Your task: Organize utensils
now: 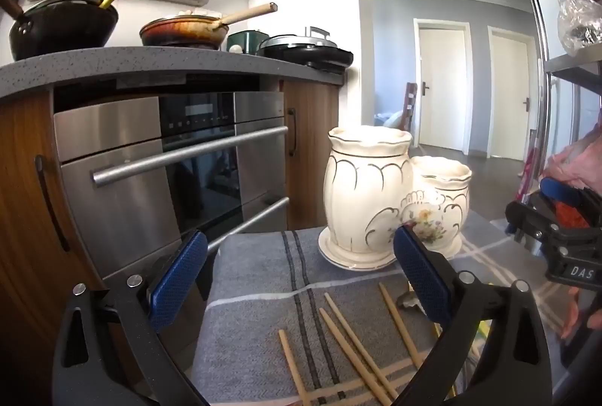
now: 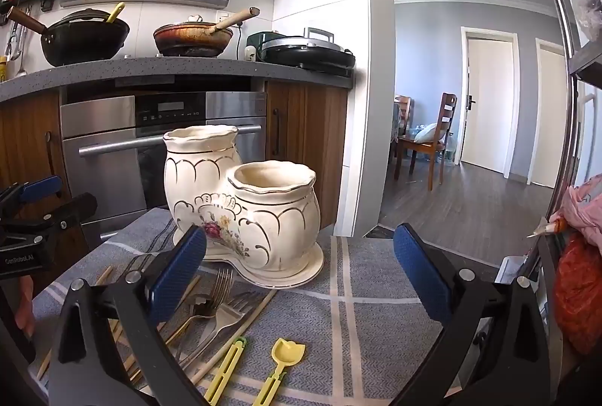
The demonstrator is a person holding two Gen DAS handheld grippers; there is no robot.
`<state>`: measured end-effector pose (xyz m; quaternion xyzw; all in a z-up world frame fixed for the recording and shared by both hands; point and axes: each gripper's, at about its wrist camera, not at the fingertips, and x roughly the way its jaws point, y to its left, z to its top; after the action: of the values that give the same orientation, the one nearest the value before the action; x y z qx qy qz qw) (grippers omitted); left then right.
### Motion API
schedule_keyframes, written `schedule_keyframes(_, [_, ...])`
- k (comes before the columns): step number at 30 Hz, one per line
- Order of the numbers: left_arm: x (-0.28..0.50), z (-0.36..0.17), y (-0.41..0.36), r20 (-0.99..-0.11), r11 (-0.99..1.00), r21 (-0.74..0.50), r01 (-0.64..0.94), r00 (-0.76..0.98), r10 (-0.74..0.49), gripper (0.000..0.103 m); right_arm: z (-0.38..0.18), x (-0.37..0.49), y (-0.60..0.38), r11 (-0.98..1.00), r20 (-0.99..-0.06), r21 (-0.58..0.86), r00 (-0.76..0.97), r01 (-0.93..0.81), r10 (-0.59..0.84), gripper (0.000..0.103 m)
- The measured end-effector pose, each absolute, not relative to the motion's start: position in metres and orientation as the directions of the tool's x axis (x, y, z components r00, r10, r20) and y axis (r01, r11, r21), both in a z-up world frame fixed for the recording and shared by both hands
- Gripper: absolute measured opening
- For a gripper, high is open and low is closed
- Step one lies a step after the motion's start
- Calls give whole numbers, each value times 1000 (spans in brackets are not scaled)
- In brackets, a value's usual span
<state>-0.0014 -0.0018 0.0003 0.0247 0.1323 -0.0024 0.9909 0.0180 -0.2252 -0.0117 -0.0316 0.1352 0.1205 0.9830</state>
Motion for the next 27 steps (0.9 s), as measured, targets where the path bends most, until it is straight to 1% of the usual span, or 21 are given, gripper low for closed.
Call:
schedule_keyframes(1, [0, 1, 5, -278, 1000, -13, 15, 960, -18, 98, -12, 18, -225, 969, -273, -27, 934, -246, 230, 98])
schedule_keyframes(4, [0, 1, 3, -277, 1000, 8, 14, 961, -11, 98, -12, 18, -224, 969, -274, -25, 934, -246, 230, 98])
schedule_keyframes(27, [5, -2, 4, -283, 1000, 16, 14, 959, -9, 98, -12, 18, -225, 969, -276, -18, 933, -247, 232, 98])
